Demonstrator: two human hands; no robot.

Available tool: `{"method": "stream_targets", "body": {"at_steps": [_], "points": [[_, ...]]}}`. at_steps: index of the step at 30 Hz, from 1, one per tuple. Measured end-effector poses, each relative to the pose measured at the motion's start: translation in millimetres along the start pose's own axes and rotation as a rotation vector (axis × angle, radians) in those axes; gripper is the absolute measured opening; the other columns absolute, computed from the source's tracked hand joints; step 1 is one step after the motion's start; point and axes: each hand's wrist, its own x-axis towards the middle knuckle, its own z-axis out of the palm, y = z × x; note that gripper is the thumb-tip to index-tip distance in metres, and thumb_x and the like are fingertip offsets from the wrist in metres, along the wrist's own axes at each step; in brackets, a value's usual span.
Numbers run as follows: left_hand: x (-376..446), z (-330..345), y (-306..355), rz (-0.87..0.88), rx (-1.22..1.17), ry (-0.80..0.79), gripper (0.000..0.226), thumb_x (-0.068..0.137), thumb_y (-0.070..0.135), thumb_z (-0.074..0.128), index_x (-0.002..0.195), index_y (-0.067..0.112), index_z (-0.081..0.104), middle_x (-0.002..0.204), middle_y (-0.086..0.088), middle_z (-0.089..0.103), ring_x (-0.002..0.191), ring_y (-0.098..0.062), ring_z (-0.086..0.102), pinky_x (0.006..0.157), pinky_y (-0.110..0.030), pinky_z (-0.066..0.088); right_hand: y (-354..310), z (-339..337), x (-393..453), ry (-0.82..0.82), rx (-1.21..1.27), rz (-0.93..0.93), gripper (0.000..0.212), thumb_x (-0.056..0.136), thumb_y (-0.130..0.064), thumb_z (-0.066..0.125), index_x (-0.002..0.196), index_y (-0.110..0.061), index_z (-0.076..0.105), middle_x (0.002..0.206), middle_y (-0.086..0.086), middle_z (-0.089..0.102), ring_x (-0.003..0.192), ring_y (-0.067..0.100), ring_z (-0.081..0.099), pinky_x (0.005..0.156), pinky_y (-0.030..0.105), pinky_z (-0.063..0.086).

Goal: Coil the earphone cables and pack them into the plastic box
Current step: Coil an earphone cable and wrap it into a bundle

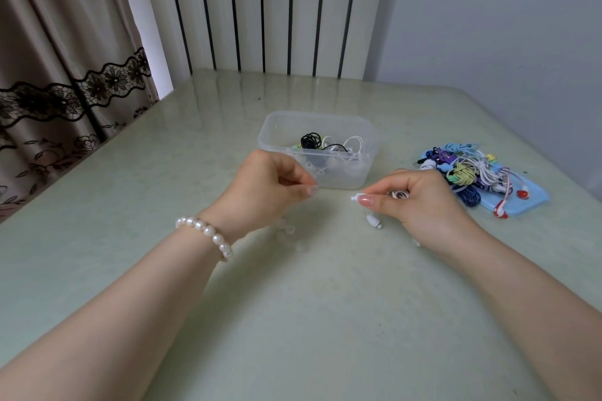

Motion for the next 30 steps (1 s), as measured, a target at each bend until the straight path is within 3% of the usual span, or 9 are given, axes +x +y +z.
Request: {"method": "stream_targets", "body": {"at_steps": [3, 6, 9, 14, 19, 23, 30], "points": [[-7, 13, 6, -0.125, -0.55, -0.072, 0.009, 0.075, -0.008, 0.065, 0.073, 0.0, 0.064, 0.064, -0.007, 0.066, 0.054, -0.007, 0.063, 0.057, -0.016, 0.054, -2, 0, 0, 0.013, 0.069, 0.01, 0.004, 0.075, -0.014, 0.072, 0.078, -0.011, 0.072, 0.068, 0.011, 0.061, 0.041, 0.003, 0.044, 0.041, 0.013, 0.032], [-11, 24, 7, -0.219, -0.748, -0.123, 0.007, 0.076, -0.009, 0.062, 0.077, -0.002, 0.065, 0.065, -0.008, 0.068, 0.057, -0.011, 0.065, 0.057, -0.018, 0.055, -1, 0, 2, -0.002, 0.151, -0.021, 0.002, 0.074, -0.014, 0.072, 0.075, -0.015, 0.072, 0.056, -0.006, 0.061, 0.047, -0.001, 0.045, 0.05, 0.011, 0.034], [-12, 27, 6, -0.286, -0.861, -0.146, 0.009, 0.077, -0.01, 0.058, 0.081, -0.006, 0.066, 0.067, -0.011, 0.069, 0.062, -0.013, 0.068, 0.061, -0.019, 0.056, 0, 0, 2, -0.022, 0.182, -0.052, 0.003, 0.073, -0.013, 0.071, 0.075, -0.015, 0.072, 0.063, -0.007, 0.064, 0.057, -0.001, 0.051, 0.057, 0.007, 0.037], [-14, 29, 8, -0.289, -0.902, -0.147, 0.015, 0.078, -0.015, 0.053, 0.084, -0.008, 0.065, 0.07, -0.014, 0.07, 0.067, -0.017, 0.07, 0.064, -0.021, 0.057, -2, 0, 1, -0.008, 0.134, -0.107, 0.006, 0.076, -0.009, 0.069, 0.078, -0.014, 0.072, 0.068, -0.005, 0.061, 0.056, -0.002, 0.048, 0.055, 0.006, 0.035], [-14, 29, 9, -0.303, -0.893, -0.118, 0.015, 0.077, -0.016, 0.054, 0.084, -0.007, 0.064, 0.07, -0.014, 0.07, 0.065, -0.017, 0.07, 0.062, -0.021, 0.057, -4, -1, 1, 0.003, 0.081, -0.161, 0.01, 0.075, -0.009, 0.07, 0.073, -0.018, 0.07, 0.075, 0.004, 0.063, 0.07, 0.01, 0.054, 0.064, 0.012, 0.039], [-14, 29, 9, -0.286, -0.875, -0.092, 0.015, 0.077, -0.017, 0.055, 0.079, -0.005, 0.064, 0.068, -0.013, 0.07, 0.064, -0.017, 0.07, 0.061, -0.021, 0.057, -2, -1, 1, 0.011, 0.0, -0.2, 0.017, 0.073, -0.008, 0.072, 0.068, -0.024, 0.069, 0.076, 0.014, 0.064, 0.069, 0.017, 0.052, 0.061, 0.016, 0.037], [-16, 32, 7, -0.206, -0.763, -0.059, 0.014, 0.076, -0.016, 0.057, 0.078, -0.005, 0.064, 0.066, -0.012, 0.07, 0.064, -0.017, 0.07, 0.064, -0.023, 0.058, 0, 1, 1, 0.044, -0.112, -0.206, 0.014, 0.073, -0.011, 0.074, 0.067, -0.023, 0.07, 0.077, 0.01, 0.063, 0.075, 0.026, 0.056, 0.065, 0.025, 0.039]]}}
